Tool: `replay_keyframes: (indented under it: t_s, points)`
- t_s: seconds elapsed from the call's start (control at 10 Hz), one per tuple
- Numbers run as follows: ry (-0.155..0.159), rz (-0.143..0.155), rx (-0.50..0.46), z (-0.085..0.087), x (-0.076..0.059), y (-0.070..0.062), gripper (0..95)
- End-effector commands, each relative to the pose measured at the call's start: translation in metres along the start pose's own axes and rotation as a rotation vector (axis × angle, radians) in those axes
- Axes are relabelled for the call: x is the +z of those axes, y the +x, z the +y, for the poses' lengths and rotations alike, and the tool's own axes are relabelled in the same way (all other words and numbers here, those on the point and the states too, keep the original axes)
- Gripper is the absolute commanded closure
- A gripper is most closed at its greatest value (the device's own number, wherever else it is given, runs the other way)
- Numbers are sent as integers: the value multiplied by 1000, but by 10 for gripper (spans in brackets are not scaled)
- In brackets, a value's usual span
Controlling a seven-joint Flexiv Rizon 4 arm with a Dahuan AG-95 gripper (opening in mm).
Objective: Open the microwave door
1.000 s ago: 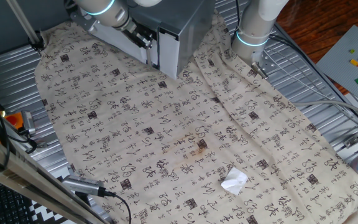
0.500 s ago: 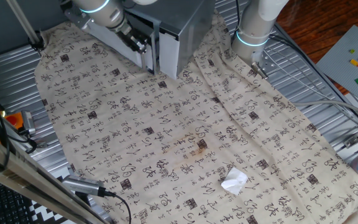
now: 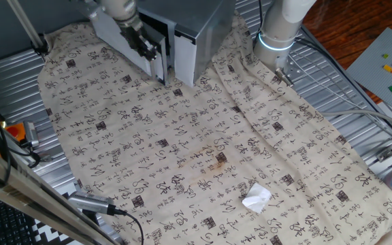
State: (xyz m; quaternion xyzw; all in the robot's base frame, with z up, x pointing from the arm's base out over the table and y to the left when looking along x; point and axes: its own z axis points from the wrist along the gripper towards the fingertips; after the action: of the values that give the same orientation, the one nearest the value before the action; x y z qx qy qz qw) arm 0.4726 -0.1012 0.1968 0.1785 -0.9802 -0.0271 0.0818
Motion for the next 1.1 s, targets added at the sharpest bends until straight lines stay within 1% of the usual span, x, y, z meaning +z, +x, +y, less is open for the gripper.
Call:
replay_keyframes:
  t_s: [0.1, 0.2, 0.3, 0.7, 0.8, 0.9, 1.0, 1.1]
  points:
    - [3, 21, -6, -2, -5, -21, 190]
    - [6, 24, -8, -5, -10, -29, 190]
    - [8, 25, -8, -6, -13, -33, 190]
    - [11, 37, -3, -12, -32, -63, 190]
    - [11, 45, 15, -12, -35, -68, 570]
    - [13, 46, 29, -12, -36, -69, 760]
    - [7, 48, 38, -12, -38, -71, 950]
    - [1, 44, 49, -11, -40, -72, 950]
